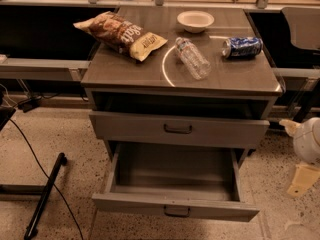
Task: Close middle drawer
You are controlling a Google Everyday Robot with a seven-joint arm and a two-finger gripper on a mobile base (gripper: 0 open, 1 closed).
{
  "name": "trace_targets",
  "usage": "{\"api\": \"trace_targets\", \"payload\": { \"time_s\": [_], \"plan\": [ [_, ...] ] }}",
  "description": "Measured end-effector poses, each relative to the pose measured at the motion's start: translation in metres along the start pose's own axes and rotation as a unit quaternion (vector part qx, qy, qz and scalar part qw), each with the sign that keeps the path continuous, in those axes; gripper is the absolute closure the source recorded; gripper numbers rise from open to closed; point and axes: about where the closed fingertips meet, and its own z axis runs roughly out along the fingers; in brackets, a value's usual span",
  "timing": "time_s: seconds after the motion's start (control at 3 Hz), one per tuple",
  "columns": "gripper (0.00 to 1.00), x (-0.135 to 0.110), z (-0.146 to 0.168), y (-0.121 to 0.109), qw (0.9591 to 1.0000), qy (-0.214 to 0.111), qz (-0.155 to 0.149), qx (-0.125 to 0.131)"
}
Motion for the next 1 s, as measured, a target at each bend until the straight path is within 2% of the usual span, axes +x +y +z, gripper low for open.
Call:
{"api": "trace_targets", "payload": {
  "time_s": [0.33,0.67,1.0],
  "plan": [
    [0.0,-0.005,0.03,0.043,0.9981,-0.029,-0.015,-0.052],
    [0.0,-0.018,0.058,0.086,0.9917,-0.055,-0.074,-0.09],
    [0.0,-0.018,0.061,0.089,0.9902,-0.057,-0.084,-0.096]
  ]
}}
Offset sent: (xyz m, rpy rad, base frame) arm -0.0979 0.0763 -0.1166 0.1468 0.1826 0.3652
